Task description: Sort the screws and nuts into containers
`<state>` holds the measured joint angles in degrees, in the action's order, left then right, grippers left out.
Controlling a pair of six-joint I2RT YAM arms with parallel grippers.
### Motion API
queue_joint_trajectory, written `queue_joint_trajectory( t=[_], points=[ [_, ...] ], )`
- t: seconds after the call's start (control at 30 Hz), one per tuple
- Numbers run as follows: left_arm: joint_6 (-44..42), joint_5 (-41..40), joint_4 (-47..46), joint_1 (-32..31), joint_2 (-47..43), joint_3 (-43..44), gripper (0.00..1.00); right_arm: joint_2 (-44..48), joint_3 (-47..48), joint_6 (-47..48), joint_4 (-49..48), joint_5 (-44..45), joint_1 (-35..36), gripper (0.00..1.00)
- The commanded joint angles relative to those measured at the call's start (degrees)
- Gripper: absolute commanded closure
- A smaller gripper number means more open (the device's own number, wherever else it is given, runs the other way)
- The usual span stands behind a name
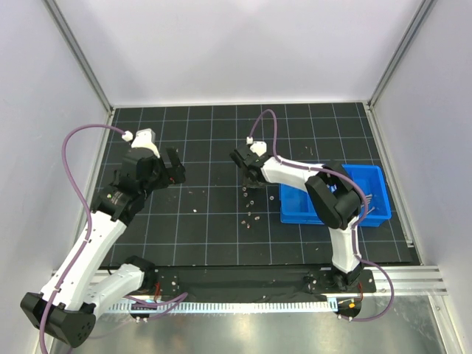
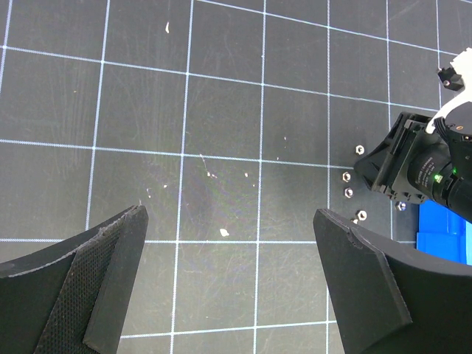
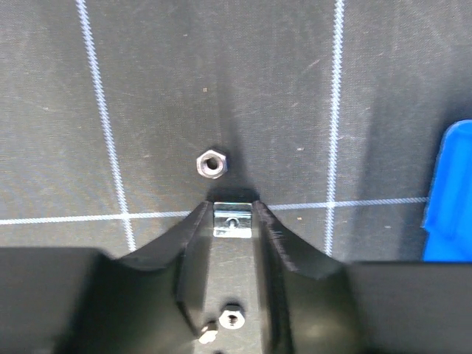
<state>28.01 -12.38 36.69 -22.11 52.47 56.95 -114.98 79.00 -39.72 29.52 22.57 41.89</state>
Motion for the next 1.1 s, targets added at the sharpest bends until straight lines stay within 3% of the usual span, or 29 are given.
queue_joint_trajectory(
  t=[0.0,0.2,0.47,0.6,0.9,1.07],
  points=[
    [-0.59,-0.01,-1.88,0.14,-0.52,0.09,0.00,1.60,-1.83,-1.58,-0.86,-0.51,0.04,0.67],
    [-0.59,-0.01,-1.97,0.14,-0.70,0.18,0.00,2.74,0.01,-0.45,1.41,0.63,0.04,0.86],
    [-0.59,0.08,-1.97,0.14,-0.96,0.18,0.00,14.84,8.61,6.48,6.51,5.81,-0.66,0.89],
    [-0.50,0.43,-1.88,0.14,-1.05,0.09,0.00,23.01,8.28,8.70,6.87,6.69,-5.14,0.89],
    [-0.50,0.60,-2.06,0.22,-1.14,0.18,0.00,39.20,-13.41,6.85,6.96,5.39,-30.25,0.89],
    [-0.41,0.60,-2.06,0.22,-1.14,0.09,0.00,43.26,-24.84,6.68,4.59,1.78,-38.54,0.89]
  ],
)
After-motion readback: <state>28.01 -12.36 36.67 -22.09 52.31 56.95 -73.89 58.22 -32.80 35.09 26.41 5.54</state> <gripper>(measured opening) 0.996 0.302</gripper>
